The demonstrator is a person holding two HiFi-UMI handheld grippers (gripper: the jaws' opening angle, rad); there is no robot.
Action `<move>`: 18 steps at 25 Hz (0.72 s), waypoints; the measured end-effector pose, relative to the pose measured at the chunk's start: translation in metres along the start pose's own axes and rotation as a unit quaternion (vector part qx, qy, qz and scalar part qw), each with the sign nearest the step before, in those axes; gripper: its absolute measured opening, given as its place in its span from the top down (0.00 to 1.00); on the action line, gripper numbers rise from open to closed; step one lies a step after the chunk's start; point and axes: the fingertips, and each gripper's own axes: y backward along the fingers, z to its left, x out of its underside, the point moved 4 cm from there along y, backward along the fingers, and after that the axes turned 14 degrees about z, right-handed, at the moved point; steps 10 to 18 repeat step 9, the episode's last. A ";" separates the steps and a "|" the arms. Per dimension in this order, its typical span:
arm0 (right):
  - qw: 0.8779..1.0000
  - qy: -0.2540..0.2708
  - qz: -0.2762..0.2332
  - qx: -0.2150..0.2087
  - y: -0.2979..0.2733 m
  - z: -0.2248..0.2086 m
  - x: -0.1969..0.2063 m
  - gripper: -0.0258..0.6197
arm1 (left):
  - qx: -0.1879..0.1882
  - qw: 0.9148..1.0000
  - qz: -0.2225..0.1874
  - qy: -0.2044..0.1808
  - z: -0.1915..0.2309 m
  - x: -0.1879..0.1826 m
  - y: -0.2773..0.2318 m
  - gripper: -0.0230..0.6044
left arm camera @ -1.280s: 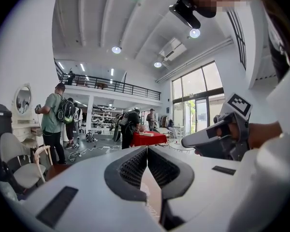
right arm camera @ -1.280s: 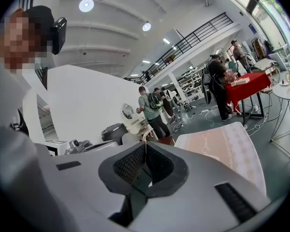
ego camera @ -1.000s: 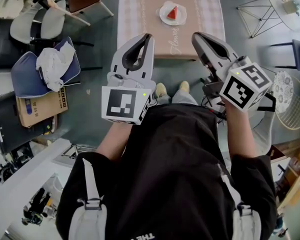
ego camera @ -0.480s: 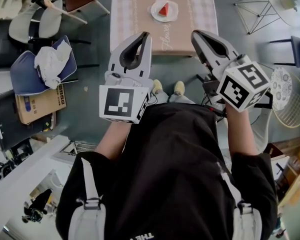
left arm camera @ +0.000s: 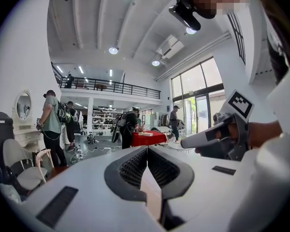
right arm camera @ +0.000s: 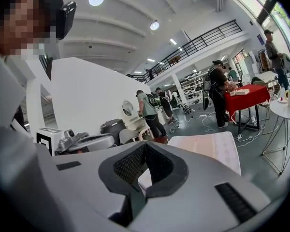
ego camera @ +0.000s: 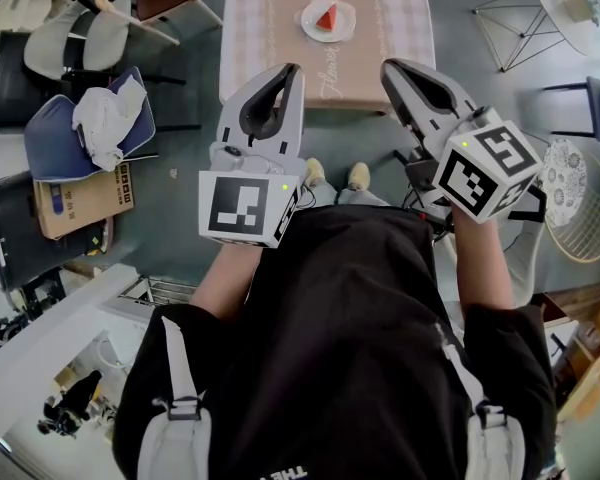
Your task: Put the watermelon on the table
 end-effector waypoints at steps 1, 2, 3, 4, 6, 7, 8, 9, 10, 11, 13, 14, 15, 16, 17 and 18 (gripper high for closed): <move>1.000 0.001 -0.002 -0.003 0.000 -0.001 0.000 0.93 | 0.000 1.000 0.000 -0.003 -0.001 -0.001 0.000 0.94; 1.000 0.002 -0.003 -0.005 0.001 -0.001 0.000 0.93 | -0.001 1.000 -0.001 -0.005 -0.002 -0.001 0.000 0.94; 1.000 0.002 -0.003 -0.006 0.001 -0.002 0.000 0.93 | -0.002 1.000 -0.001 -0.006 -0.002 -0.002 -0.001 0.94; 1.000 0.001 -0.002 -0.007 0.001 -0.003 0.000 0.93 | -0.002 1.000 -0.001 -0.006 -0.002 -0.002 -0.001 0.94; 1.000 0.002 -0.001 -0.008 0.001 -0.005 -0.001 0.93 | -0.004 1.000 0.000 -0.003 -0.003 -0.002 -0.003 0.94; 1.000 0.002 -0.001 -0.008 0.000 -0.006 -0.001 0.93 | -0.004 1.000 0.001 -0.001 -0.003 -0.002 -0.004 0.94; 1.000 0.002 -0.001 -0.008 0.000 -0.007 -0.001 0.93 | -0.004 1.000 0.002 0.001 -0.003 -0.002 -0.005 0.94; 1.000 0.002 0.000 -0.009 -0.001 -0.008 -0.002 0.93 | -0.005 1.000 0.003 0.003 -0.003 -0.001 -0.007 0.94; 1.000 0.002 0.000 -0.009 -0.001 -0.008 -0.002 0.93 | -0.005 1.000 0.003 0.003 -0.003 -0.001 -0.007 0.94; 1.000 0.002 0.000 -0.009 -0.001 -0.008 -0.002 0.93 | -0.005 1.000 0.003 0.003 -0.003 -0.001 -0.007 0.94; 1.000 0.002 0.000 -0.009 -0.001 -0.008 -0.002 0.93 | -0.005 1.000 0.003 0.003 -0.003 -0.001 -0.007 0.94; 1.000 0.002 0.000 -0.009 -0.001 -0.008 -0.002 0.93 | -0.005 1.000 0.003 0.003 -0.003 -0.001 -0.007 0.94; 1.000 0.002 0.000 -0.009 -0.001 -0.008 -0.002 0.93 | -0.005 1.000 0.003 0.003 -0.003 -0.001 -0.007 0.94; 1.000 0.002 0.000 -0.009 -0.001 -0.008 -0.002 0.93 | -0.005 1.000 0.003 0.003 -0.003 -0.001 -0.007 0.94; 1.000 0.002 0.000 -0.009 -0.001 -0.008 -0.002 0.93 | -0.005 1.000 0.003 0.003 -0.003 -0.001 -0.007 0.94; 1.000 0.002 0.000 -0.009 -0.001 -0.008 -0.002 0.93 | -0.005 1.000 0.003 0.003 -0.003 -0.001 -0.007 0.94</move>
